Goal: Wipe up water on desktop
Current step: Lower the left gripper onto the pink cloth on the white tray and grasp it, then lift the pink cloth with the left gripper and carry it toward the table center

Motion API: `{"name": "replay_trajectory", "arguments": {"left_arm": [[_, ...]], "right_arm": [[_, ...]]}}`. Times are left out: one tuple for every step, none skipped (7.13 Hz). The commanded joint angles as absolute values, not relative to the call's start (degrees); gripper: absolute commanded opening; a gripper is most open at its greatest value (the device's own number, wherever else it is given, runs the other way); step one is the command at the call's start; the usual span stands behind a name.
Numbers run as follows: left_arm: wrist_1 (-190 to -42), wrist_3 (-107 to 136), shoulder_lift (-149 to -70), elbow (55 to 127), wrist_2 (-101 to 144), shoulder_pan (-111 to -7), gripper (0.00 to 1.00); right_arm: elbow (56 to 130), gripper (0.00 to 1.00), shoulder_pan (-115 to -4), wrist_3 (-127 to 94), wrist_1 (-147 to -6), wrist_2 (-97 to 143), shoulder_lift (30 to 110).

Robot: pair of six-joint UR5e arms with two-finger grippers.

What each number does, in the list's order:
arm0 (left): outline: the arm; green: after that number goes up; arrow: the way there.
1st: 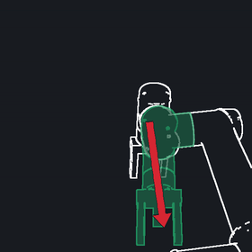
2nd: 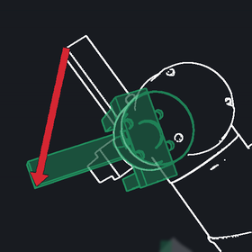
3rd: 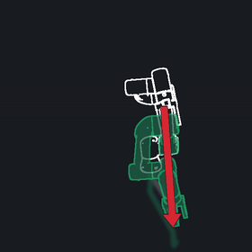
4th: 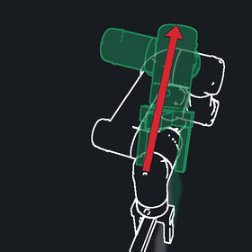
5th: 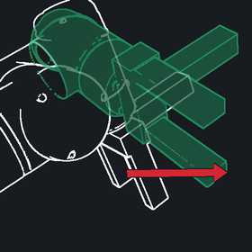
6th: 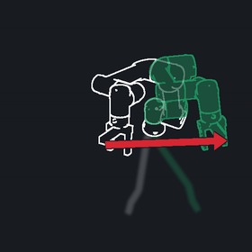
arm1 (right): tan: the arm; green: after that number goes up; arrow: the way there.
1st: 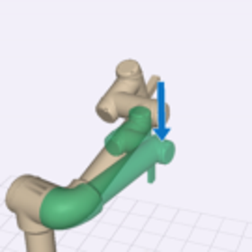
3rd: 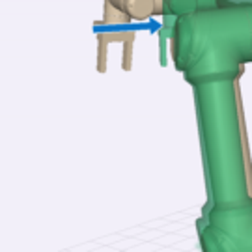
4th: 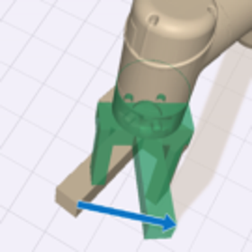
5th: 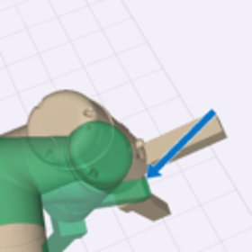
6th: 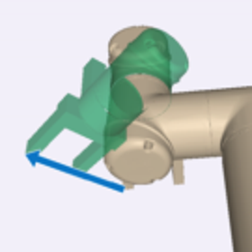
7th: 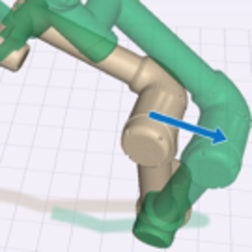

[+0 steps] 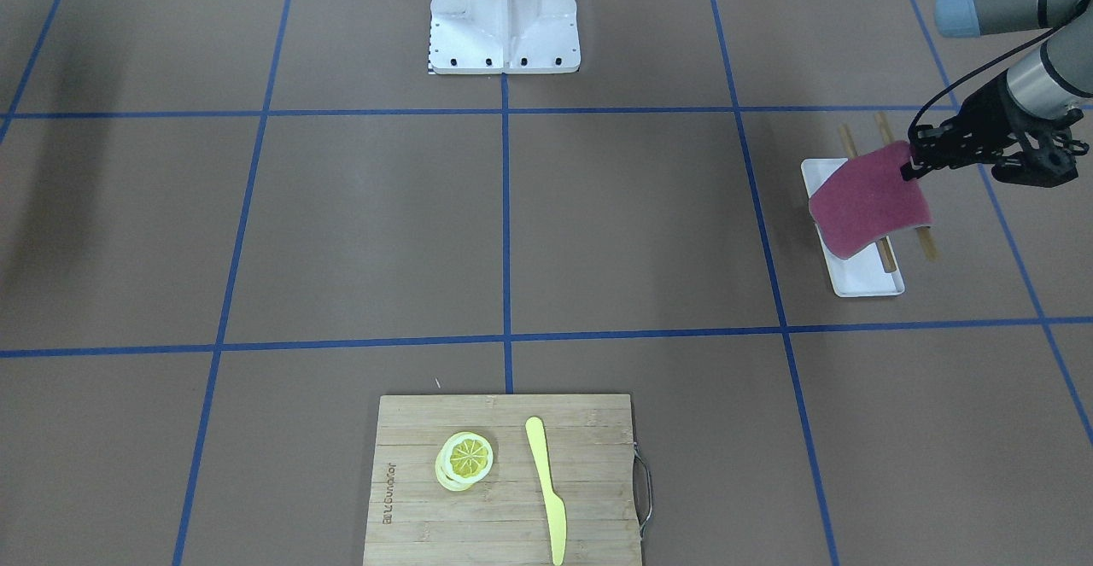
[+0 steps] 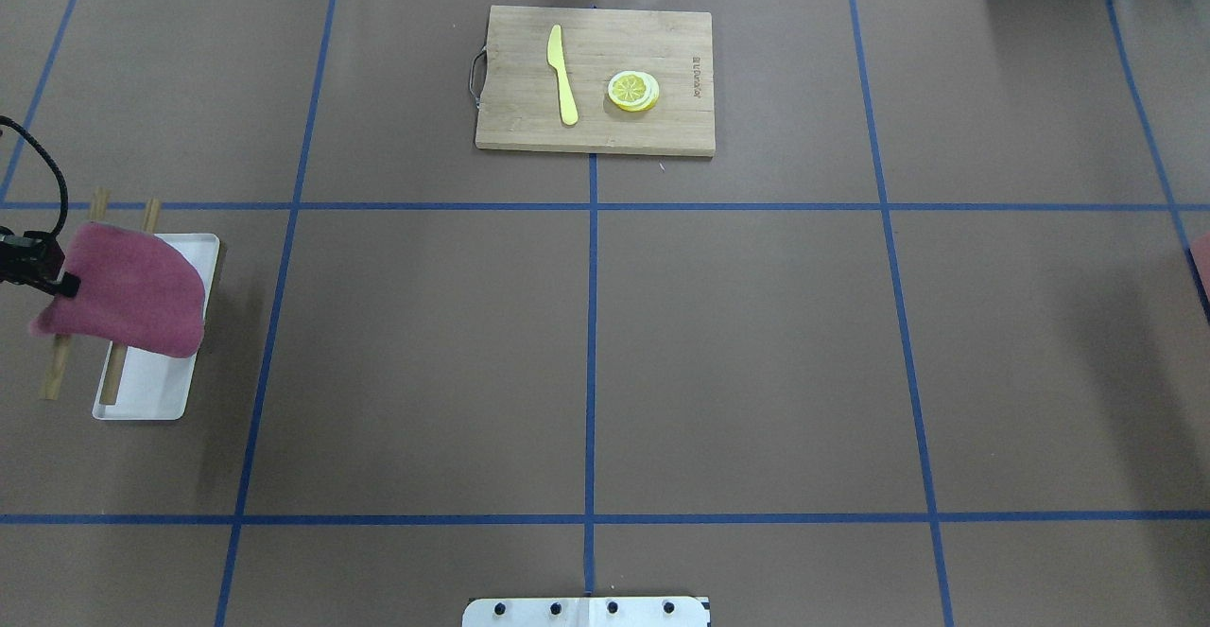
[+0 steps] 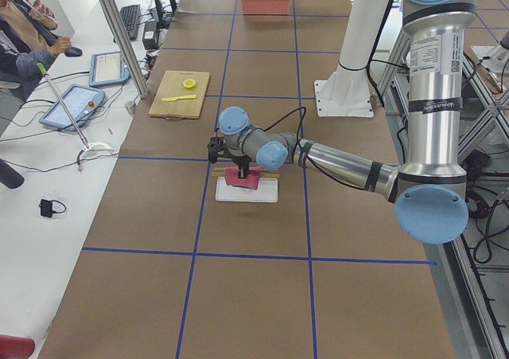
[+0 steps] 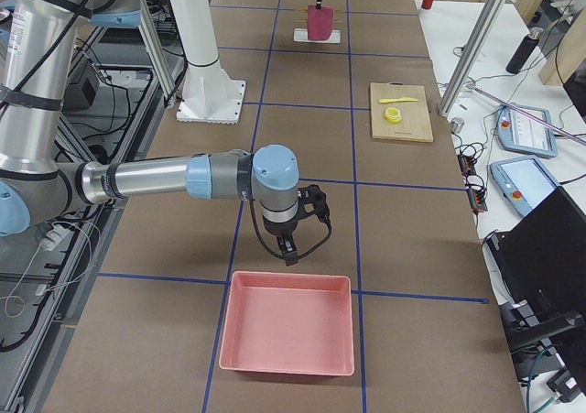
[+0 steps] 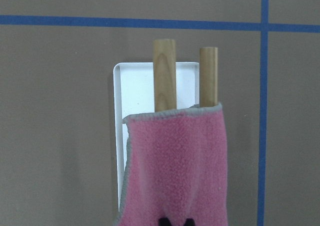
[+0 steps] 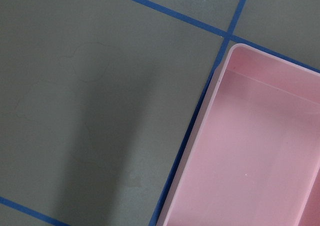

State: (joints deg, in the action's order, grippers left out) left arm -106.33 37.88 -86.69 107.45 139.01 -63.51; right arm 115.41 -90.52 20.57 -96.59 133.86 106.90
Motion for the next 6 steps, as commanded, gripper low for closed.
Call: {"name": "replay_trajectory", "arguments": {"left_arm": [[-106.26,37.88,-86.66,108.54,139.04,-63.72,0.00],[-105.91,37.97,-86.75,110.02,140.26,-63.81,0.00],[-105.73,38.06,-87.27,111.08,144.88,-65.03,0.00],[-105.21,38.49,-90.49,111.01,146.24,-66.61,0.00],[-103.90,43.02,-95.05,110.83,146.25,-66.53,0.00],[-101.45,48.46,-100.93,111.00,146.25,-66.45,0.00]], "right_arm": [[115.49,1.00,-90.53,20.57,-96.59,133.94,106.96],[115.49,1.00,-90.53,20.65,-96.59,133.95,106.96],[115.49,1.00,-90.53,20.57,-96.59,133.95,106.96],[115.49,1.00,-90.53,20.57,-96.59,133.95,106.96],[115.49,1.00,-90.53,20.57,-96.59,133.95,106.96],[115.58,1.00,-90.53,20.57,-96.59,133.95,106.96]]}}
